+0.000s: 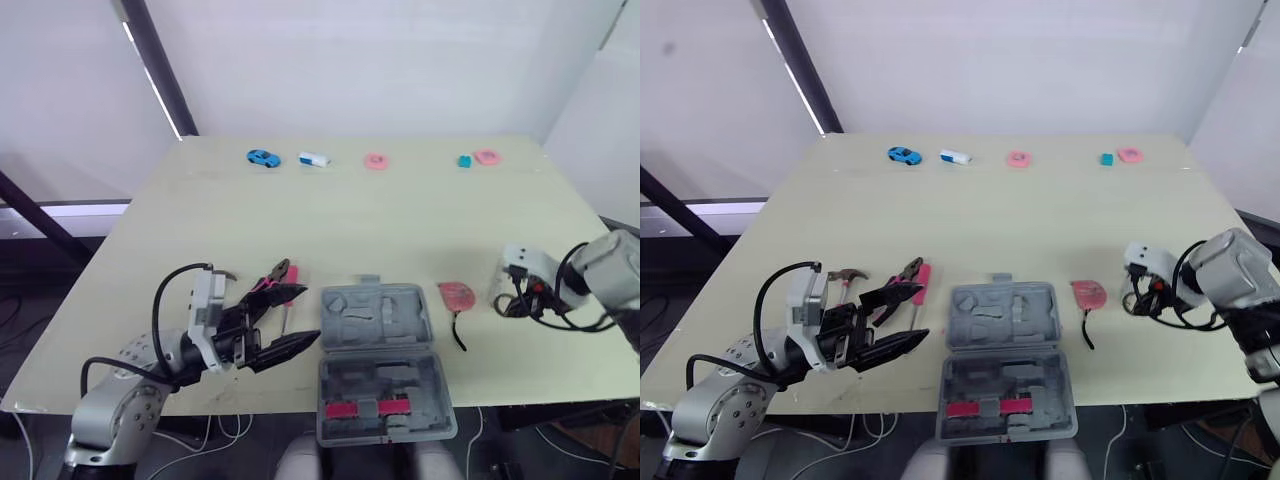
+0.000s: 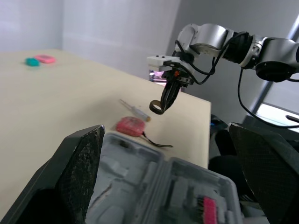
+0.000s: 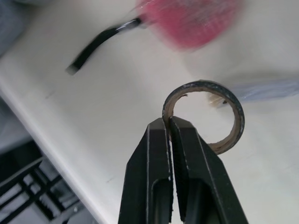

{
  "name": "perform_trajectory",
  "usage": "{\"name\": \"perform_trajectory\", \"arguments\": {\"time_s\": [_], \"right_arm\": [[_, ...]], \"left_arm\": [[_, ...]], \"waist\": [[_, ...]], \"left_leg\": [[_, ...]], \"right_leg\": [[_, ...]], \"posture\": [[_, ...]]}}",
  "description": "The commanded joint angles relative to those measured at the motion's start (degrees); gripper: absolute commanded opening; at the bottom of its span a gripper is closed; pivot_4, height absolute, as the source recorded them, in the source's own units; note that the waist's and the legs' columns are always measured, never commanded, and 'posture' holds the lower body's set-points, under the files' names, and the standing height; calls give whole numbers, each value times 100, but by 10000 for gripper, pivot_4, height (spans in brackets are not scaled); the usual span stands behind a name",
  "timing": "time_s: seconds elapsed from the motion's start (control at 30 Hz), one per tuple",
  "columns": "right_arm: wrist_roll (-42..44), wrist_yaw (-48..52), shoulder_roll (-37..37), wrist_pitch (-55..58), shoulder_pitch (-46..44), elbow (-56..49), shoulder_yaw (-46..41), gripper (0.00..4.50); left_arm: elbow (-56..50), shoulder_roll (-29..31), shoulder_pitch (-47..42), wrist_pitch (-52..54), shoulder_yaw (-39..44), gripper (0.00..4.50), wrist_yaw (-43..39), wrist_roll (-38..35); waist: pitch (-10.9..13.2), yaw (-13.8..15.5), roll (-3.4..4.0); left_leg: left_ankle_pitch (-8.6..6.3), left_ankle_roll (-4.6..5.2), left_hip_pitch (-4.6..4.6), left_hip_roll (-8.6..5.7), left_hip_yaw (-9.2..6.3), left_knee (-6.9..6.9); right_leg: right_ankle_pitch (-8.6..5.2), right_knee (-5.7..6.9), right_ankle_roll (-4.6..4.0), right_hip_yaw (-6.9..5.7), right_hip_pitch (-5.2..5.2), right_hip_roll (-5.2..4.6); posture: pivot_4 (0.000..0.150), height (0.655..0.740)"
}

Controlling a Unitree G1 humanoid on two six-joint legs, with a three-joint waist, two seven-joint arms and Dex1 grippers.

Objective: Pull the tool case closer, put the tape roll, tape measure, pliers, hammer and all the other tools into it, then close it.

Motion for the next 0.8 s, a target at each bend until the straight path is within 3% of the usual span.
{"name": "perform_trajectory", "arguments": {"time_s": [0.03,0.17,0.4,0.5,0.63,0.8], "right_arm": [[303,-372,-119,785,600,-1424,-218,879],[390,-1102,75,1053,1201,-1986,-100,879],[554,-1720,83,774,1534,-1826,103,879],[644,-1806,19,605,1597,-1721,122,8403],[770,-2121,63,565,1731,-1864,-71,26016],[1037,-2493,172,748,2022,-2217,-336,26016]], "left_arm": [[-162,188,120,-79,-17,45000,-300,14],[-75,350,215,-229,-62,45000,-570,192],[-89,378,302,-375,-119,45000,-711,349],[-83,395,296,-370,-116,45000,-722,339],[-47,408,277,-387,-120,45000,-732,347],[-24,409,258,-402,-120,45000,-728,346]], "waist": [[-1,14,-1],[0,58,-4],[0,66,-5],[0,62,-5],[0,58,-5],[-1,66,-7]], "left_leg": [[0,0,0,1,0,0],[0,-1,-4,-1,-1,6],[0,-1,-8,-4,-2,10],[0,-1,-8,-4,-2,9],[0,-1,-7,-3,-3,10],[0,0,-8,-3,-4,9]], "right_leg": [[-3,0,-6,0,0,0],[-6,-1,-10,-1,1,-2],[-6,-3,-10,0,1,-5],[-6,-3,-10,0,1,-4],[-6,-2,-10,0,1,-4],[-6,-2,-9,0,2,-3]], "posture": [[1500,7400],[1500,7400],[1500,7400],[1500,7400],[1500,7400],[1500,7400]]}}
